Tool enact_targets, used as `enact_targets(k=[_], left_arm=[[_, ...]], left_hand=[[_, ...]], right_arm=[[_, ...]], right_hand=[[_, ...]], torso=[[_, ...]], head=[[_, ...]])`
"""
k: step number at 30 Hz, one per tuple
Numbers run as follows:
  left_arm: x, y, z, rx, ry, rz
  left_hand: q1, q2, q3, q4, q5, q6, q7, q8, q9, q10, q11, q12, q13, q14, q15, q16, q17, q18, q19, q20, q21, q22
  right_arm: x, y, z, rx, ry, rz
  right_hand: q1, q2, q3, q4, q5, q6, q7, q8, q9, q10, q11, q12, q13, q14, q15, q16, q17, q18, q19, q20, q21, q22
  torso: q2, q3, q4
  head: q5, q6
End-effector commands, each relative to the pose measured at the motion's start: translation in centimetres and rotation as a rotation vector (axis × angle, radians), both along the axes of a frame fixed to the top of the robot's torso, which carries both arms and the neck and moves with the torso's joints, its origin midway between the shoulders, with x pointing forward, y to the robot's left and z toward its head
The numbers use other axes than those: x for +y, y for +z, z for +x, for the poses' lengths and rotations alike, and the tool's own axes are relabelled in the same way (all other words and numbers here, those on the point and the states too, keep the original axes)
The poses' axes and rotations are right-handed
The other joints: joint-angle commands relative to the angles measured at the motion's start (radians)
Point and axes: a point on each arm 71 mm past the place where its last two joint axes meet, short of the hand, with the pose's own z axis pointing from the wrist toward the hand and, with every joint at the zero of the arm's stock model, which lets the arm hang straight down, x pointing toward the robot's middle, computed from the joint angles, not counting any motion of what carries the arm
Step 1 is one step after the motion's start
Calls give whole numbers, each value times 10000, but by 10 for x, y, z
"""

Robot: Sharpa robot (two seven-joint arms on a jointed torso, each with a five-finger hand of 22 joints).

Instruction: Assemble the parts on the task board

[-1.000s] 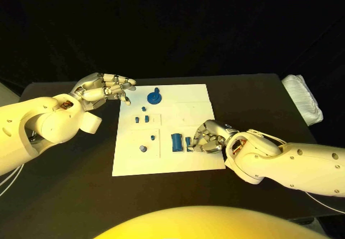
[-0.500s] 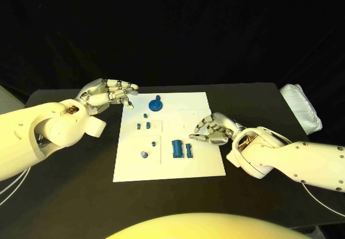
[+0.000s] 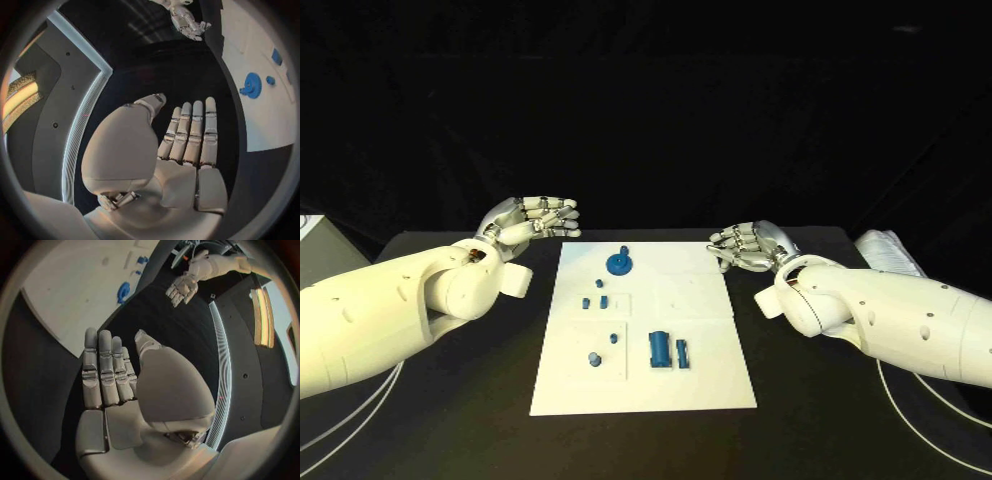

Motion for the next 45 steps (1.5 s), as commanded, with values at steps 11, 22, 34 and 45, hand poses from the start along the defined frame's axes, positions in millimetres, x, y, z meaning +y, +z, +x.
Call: enact_targets(k=[11,22,34,45], left_arm=[[-1,-11,7,-142,554,-143],[-34,-24,-21,3,1716,-180],[-71,-32,-64,345,3151,-20],[-75,-33,-70,401,3335,21]], left_hand=[[-5606,1968,-4208,-2185,-2498,-8216,-1764,-2261,-2439,-9580,-1726,-2654,-652,-7930,-1402,-5395,-2668,-1694,-8326,-2470,-3331,-2304],[-14045,1968,-4208,-2185,-2498,-8216,-1764,-2261,-2439,-9580,-1726,-2654,-652,-7930,-1402,-5395,-2668,-1694,-8326,-2470,-3331,-2304],[-14045,1968,-4208,-2185,-2498,-8216,-1764,-2261,-2439,-9580,-1726,-2654,-652,-7930,-1402,-5395,-2668,-1694,-8326,-2470,-3331,-2304],[-14045,1968,-4208,-2185,-2498,-8216,-1764,-2261,-2439,-9580,-1726,-2654,-652,-7930,-1402,-5395,-2668,-1694,-8326,-2470,-3331,-2304]], right_arm=[[-8,1,18,68,-571,1505],[37,8,-24,-275,-1295,3589],[57,17,-49,-277,-1779,4520],[57,17,-49,-277,-1779,4520]], right_hand=[[-5875,1309,-2165,-2828,-733,-8266,-1709,-2975,-3367,-10274,-1173,-2491,-5420,-10510,-591,-5086,-6317,-1704,-11098,-1698,-712,-7056],[-14338,1309,-2165,-2828,-733,-8266,-1709,-2975,-3367,-10274,-1173,-2491,-5420,-10510,-591,-5086,-6317,-1704,-11098,-1698,-712,-7056],[-14338,1309,-2165,-2828,-733,-8266,-1709,-2975,-3367,-10274,-1173,-2491,-5420,-10510,-591,-5086,-6317,-1704,-11098,-1698,-712,-7056],[-14338,1309,-2165,-2828,-733,-8266,-1709,-2975,-3367,-10274,-1173,-2491,-5420,-10510,-591,-5086,-6317,-1704,-11098,-1698,-712,-7056]], torso=[[-280,88,11],[-924,386,-28],[-928,388,-28],[-928,388,-28]], head=[[150,550],[343,1023],[344,1027],[344,1027]])
